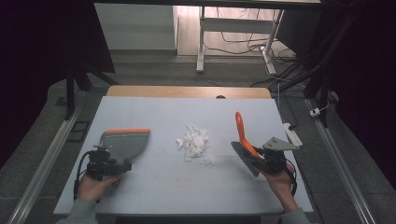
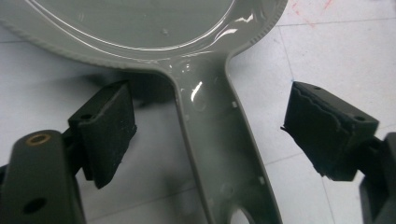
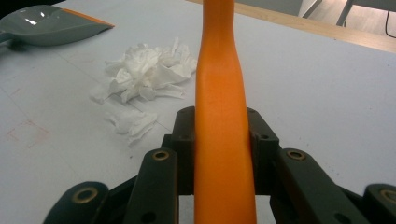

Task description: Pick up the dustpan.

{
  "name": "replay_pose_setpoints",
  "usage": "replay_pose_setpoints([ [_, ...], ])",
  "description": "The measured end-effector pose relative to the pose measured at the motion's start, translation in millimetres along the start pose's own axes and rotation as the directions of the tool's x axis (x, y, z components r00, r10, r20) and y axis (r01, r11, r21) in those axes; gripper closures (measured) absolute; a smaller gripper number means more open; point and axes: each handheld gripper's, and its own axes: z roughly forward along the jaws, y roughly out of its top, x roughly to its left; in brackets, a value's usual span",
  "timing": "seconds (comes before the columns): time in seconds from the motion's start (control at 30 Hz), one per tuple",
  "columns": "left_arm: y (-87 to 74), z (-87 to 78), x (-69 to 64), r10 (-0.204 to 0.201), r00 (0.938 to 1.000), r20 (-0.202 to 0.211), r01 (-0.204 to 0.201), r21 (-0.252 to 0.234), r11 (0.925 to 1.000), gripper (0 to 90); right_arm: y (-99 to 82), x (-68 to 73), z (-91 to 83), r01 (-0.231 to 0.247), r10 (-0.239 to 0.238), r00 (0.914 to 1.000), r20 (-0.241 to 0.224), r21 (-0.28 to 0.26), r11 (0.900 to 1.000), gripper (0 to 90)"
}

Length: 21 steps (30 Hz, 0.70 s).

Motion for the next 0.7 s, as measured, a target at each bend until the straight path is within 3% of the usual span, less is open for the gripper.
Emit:
replay_pose_setpoints([
  [0.07,0.4,5.1,-0.4,-0.004,0.9998,0.017,0.004,-0.002,1.0000,19.2,-0.3,0.0,-0.2,0.004,-0.004,1.0000,0.002,0.000,1.0000,69.4],
  [0.7,1.6,11.9,3.6,-0.048,0.9986,-0.022,0.047,-0.055,0.9974,45.0,-0.3,-0.3,0.0,0.004,-0.004,0.9999,0.013,-0.001,1.0000,69.4],
])
